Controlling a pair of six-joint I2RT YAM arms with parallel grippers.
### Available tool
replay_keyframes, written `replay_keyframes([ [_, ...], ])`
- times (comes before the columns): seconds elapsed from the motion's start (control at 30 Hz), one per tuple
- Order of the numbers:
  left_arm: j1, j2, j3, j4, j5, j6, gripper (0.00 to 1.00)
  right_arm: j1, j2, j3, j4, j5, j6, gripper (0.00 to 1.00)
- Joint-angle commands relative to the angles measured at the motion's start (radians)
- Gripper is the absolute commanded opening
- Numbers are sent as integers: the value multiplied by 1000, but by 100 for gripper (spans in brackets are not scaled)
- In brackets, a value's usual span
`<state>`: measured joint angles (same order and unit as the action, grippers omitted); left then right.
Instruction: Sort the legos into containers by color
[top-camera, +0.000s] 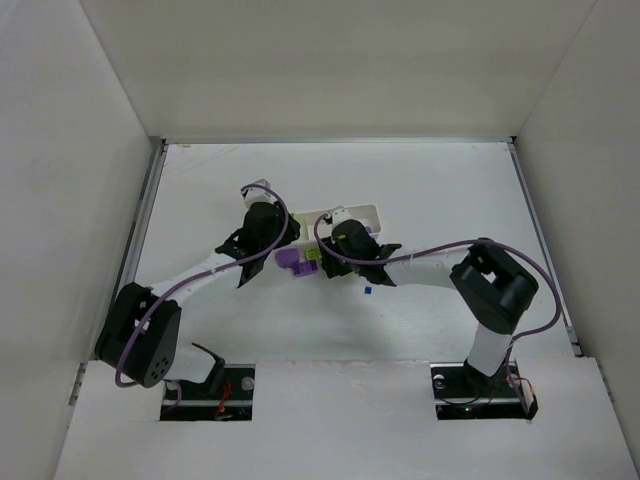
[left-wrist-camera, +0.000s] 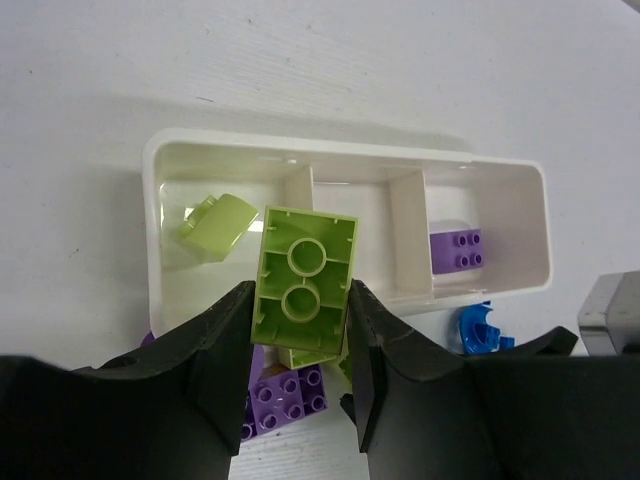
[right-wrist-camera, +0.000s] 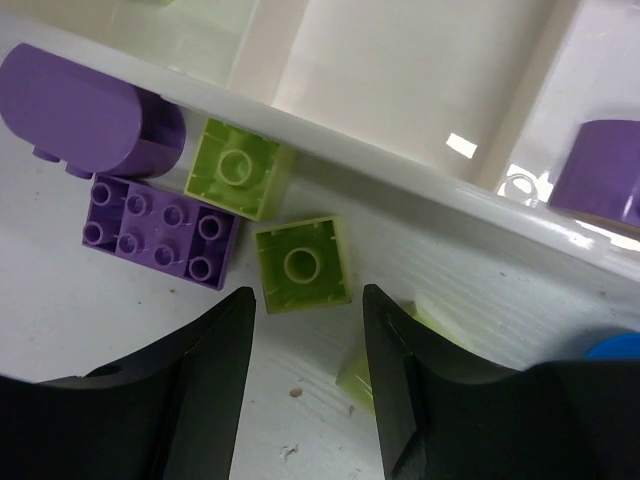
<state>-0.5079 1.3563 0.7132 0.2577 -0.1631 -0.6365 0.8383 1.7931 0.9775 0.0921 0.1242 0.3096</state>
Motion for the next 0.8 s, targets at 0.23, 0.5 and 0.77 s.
replay_keyframes([
  [0.23, 29, 98, 69, 89, 7, 15, 21, 3, 0, 39, 12, 77, 0, 57],
  [0.5, 10, 148, 91, 97, -76, 52, 26, 8, 22, 69, -22, 84, -9, 38],
  [0.77, -11, 147, 97, 98, -160, 95, 45, 25, -60, 3, 26, 97, 8, 28],
])
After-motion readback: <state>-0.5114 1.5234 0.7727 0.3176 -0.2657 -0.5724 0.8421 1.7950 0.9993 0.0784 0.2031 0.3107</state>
